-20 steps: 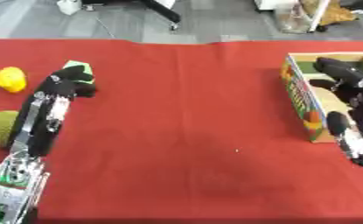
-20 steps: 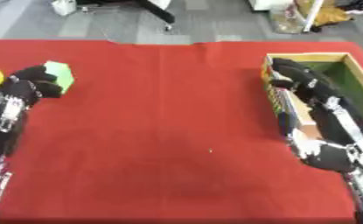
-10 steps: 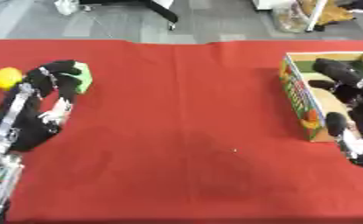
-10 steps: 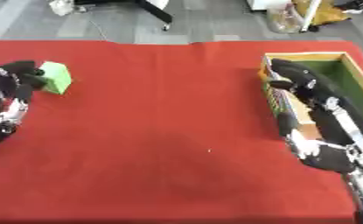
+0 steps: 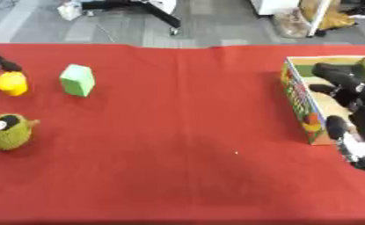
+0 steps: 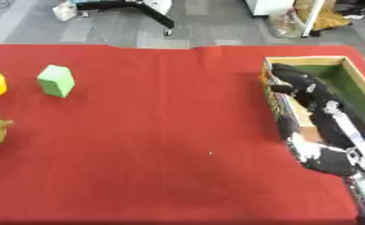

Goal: Pick up the objects with one hand, pass them to the other hand, and then place them into the box on the other side of the table.

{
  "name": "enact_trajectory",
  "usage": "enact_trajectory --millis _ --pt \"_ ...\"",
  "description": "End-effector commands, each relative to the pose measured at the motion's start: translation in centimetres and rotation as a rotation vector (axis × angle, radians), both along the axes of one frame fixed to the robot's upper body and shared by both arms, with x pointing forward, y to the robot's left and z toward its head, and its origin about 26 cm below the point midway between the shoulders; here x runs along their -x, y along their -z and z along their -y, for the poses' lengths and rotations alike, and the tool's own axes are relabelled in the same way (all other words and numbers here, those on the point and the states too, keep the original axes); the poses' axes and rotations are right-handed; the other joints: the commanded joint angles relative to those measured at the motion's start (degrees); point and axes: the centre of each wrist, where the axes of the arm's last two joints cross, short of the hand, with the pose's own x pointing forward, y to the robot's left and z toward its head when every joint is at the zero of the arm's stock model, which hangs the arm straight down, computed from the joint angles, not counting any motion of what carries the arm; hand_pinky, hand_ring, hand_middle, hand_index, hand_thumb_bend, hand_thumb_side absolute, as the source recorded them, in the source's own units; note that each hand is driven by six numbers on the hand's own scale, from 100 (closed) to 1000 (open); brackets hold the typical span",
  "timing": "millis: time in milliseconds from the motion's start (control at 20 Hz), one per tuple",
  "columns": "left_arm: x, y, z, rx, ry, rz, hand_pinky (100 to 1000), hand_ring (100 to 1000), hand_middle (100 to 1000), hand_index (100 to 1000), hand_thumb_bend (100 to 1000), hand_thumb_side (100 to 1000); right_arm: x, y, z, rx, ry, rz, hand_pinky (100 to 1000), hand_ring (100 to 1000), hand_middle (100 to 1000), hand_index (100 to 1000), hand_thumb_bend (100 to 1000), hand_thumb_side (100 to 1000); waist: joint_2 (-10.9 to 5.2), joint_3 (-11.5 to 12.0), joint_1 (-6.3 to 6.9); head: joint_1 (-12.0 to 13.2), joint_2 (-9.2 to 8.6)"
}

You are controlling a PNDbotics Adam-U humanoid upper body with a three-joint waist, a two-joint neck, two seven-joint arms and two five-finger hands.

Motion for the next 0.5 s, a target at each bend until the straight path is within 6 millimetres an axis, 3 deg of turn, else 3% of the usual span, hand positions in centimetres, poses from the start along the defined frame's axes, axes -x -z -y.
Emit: enact_trajectory --millis 50,500 --pt "-1.0 -0.3 -1.9 -0.093 -0.088 -0.079 824 769 760 891 439 389 0.1 -0.9 0.3 0.028 -0.006 0.027 888 994 962 933 100 460 -1.5 -0.17 0.87 0.14 0.31" --pt "-3.4 4.1 -4.7 -0.127 -0.205 -0.207 817 765 754 886 490 424 0.1 -1.0 0.1 0.031 -0.015 0.027 890 995 963 933 100 459 -1.29 -0.64 0.89 0.63 0.31"
